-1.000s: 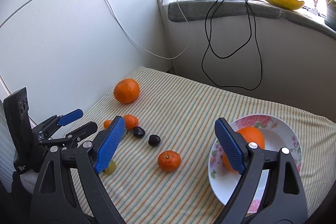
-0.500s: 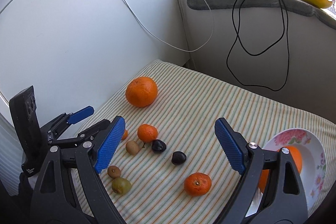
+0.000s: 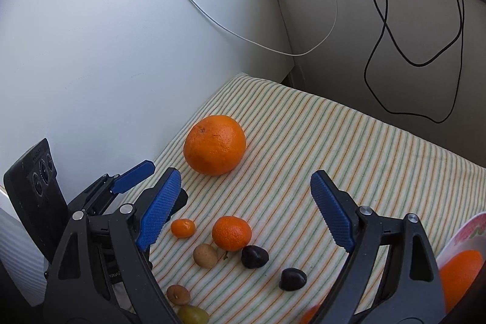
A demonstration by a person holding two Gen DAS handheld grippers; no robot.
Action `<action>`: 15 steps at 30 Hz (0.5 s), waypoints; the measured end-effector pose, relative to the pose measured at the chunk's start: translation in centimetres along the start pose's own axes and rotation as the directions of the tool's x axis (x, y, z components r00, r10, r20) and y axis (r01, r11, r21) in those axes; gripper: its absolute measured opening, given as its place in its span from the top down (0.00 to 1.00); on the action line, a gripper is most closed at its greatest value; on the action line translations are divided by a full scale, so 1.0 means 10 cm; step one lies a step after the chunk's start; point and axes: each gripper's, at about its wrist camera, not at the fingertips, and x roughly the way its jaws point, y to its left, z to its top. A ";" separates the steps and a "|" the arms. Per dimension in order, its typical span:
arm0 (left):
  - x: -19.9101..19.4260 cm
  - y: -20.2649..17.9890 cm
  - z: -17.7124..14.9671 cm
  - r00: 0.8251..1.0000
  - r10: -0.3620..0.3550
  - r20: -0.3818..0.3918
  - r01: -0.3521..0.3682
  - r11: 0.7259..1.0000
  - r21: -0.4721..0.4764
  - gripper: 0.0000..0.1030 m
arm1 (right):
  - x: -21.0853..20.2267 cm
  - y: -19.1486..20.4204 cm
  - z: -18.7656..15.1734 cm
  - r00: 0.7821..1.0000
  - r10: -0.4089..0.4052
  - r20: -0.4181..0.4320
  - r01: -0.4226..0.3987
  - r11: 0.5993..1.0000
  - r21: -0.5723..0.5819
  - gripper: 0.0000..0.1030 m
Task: Organize fruits
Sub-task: 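Move the right tool back toward the remaining large orange, then close the right gripper on the second large orange and lift it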
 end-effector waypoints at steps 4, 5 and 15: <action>0.14 0.03 0.03 1.000 0.009 -0.023 -0.009 1.000 0.002 0.28 | 0.18 -0.02 0.11 0.999 0.024 -0.031 -0.023 0.999 0.026 0.13; 0.18 0.03 0.04 0.999 0.019 -0.031 -0.019 1.000 0.005 0.28 | 0.23 -0.02 0.13 0.999 0.030 -0.040 -0.029 0.999 0.029 0.13; 0.41 0.13 0.09 0.997 -0.017 -0.075 0.014 0.999 -0.035 0.28 | 0.57 -0.09 0.27 0.987 0.131 -0.091 -0.119 0.985 0.128 0.13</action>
